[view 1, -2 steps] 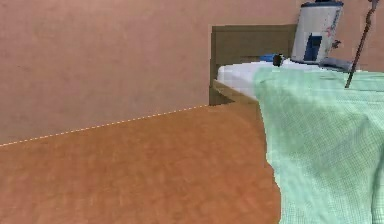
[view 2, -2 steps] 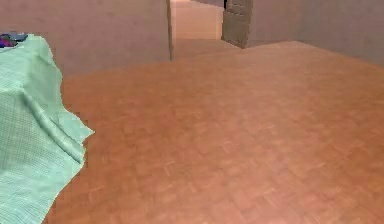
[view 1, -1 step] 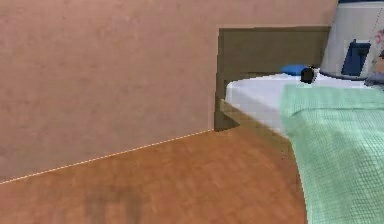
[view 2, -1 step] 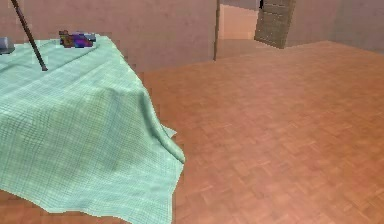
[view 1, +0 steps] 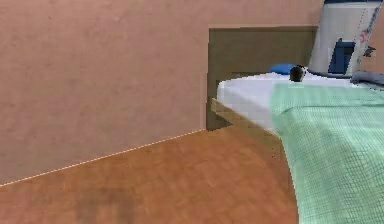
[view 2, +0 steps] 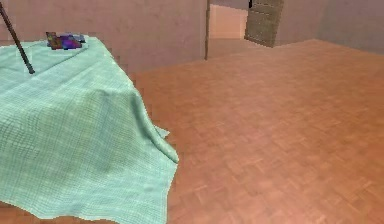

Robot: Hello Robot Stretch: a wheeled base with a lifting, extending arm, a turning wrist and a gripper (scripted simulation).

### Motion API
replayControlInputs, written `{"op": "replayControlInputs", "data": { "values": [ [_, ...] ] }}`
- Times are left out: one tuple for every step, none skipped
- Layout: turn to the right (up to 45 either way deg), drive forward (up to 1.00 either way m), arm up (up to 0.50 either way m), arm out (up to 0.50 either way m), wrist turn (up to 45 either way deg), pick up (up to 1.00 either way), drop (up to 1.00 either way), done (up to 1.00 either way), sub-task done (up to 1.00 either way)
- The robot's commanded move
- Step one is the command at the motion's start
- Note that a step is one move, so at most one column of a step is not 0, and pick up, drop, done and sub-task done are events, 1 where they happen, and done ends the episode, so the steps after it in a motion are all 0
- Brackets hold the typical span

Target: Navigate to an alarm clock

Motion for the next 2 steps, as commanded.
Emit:
{"op": "replayControlInputs", "data": {
  "values": [
    [0.0,1.0,0.0,0.0,0.0,0.0,0.0,0.0,0.0],
    [3.0,0.0,0.0,0.0,0.0,0.0,0.0,0.0,0.0]
  ]
}}
